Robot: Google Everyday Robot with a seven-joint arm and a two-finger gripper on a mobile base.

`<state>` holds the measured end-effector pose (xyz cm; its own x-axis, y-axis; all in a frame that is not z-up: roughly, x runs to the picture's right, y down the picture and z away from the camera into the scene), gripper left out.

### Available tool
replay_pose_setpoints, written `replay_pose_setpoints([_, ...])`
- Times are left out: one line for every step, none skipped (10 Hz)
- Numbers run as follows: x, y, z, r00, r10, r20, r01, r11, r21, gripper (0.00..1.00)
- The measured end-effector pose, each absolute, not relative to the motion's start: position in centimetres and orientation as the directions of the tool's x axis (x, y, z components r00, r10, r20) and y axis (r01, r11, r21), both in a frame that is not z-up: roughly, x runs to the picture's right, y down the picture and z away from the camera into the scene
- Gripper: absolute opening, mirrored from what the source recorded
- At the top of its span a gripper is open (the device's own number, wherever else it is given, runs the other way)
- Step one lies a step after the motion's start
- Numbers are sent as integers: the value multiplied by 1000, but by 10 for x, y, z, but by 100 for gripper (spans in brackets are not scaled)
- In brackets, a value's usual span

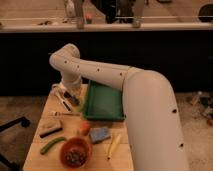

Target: Stack cups on top of each other

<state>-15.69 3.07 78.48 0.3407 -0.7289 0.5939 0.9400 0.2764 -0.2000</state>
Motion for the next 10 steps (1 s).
replay_pose_setpoints([-155, 29, 789, 344, -730, 591, 939, 282, -197, 20])
replay_pose_setpoints([-155, 26, 792, 347, -731, 588, 937, 293, -189, 20])
replay_pose_setpoints([-153, 24, 794, 356, -728, 586, 933, 317, -174, 20])
replay_pose_setpoints([-149, 21, 797, 366, -728, 579, 927, 338, -161, 20])
replay_pose_setpoints([-147, 20, 799, 371, -727, 578, 924, 349, -155, 20])
replay_pose_setpoints([-148, 20, 801, 371, -726, 579, 924, 353, -148, 20])
replay_pose_setpoints([-149, 21, 803, 368, -725, 582, 924, 353, -145, 20])
replay_pose_setpoints([-150, 22, 805, 367, -725, 583, 925, 351, -146, 20])
replay_pose_setpoints([-149, 23, 810, 366, -726, 583, 926, 346, -151, 20])
replay_pose_setpoints([-150, 25, 813, 362, -725, 585, 928, 340, -152, 20])
